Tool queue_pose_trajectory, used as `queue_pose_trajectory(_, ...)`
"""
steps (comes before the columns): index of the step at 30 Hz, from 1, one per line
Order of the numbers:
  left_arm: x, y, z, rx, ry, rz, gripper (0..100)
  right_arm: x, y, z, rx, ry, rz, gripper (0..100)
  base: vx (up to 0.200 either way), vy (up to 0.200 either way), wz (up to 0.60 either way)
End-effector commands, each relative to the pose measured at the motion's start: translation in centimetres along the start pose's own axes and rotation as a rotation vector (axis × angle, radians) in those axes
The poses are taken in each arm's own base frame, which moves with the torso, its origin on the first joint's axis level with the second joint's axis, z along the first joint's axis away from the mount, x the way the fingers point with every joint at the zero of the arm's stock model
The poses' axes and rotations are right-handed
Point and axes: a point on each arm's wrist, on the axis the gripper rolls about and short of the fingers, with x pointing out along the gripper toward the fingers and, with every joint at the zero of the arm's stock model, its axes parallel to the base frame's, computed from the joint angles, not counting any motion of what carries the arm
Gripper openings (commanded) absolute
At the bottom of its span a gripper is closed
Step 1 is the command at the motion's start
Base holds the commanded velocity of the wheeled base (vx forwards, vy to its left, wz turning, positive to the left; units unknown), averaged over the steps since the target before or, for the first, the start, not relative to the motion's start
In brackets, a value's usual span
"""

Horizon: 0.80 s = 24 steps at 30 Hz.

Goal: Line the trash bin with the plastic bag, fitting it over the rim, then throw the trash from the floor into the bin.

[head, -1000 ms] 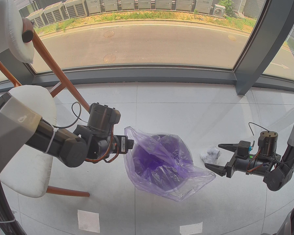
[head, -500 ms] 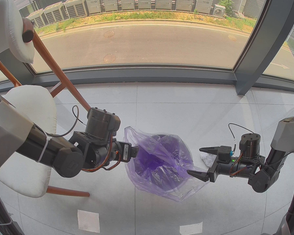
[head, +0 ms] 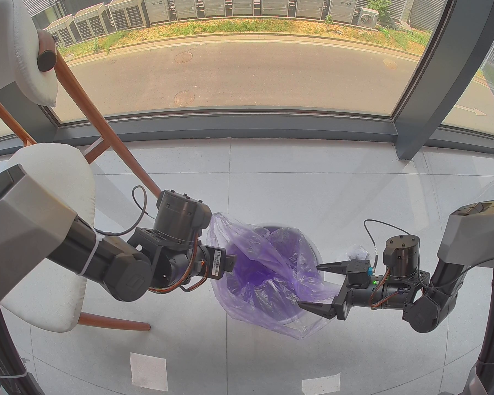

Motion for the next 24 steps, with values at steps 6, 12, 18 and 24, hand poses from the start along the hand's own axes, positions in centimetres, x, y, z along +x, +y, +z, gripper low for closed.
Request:
queue_pose_trajectory(6,1.3,-0.1,0.1,-0.004,-0.001,0.007,100,0.8,-1.7,0.2,0.025,-0.014,-0.087,0,0.000,0.000,0.00)
queue_pose_trajectory(12,1.4,0.0,0.7,-0.020,-0.018,0.006,100,0.7,-4.8,1.8,0.040,-0.083,-0.221,0,0.000,0.000,0.00)
queue_pose_trajectory(18,1.4,0.8,3.2,-0.075,-0.110,-0.028,100,-0.8,-7.0,1.9,0.125,-0.116,-0.293,0,0.000,0.000,0.00)
queue_pose_trajectory(24,1.6,2.1,5.3,-0.151,-0.176,-0.016,100,-1.4,-9.8,3.1,0.176,-0.192,-0.361,0,0.000,0.000,0.00)
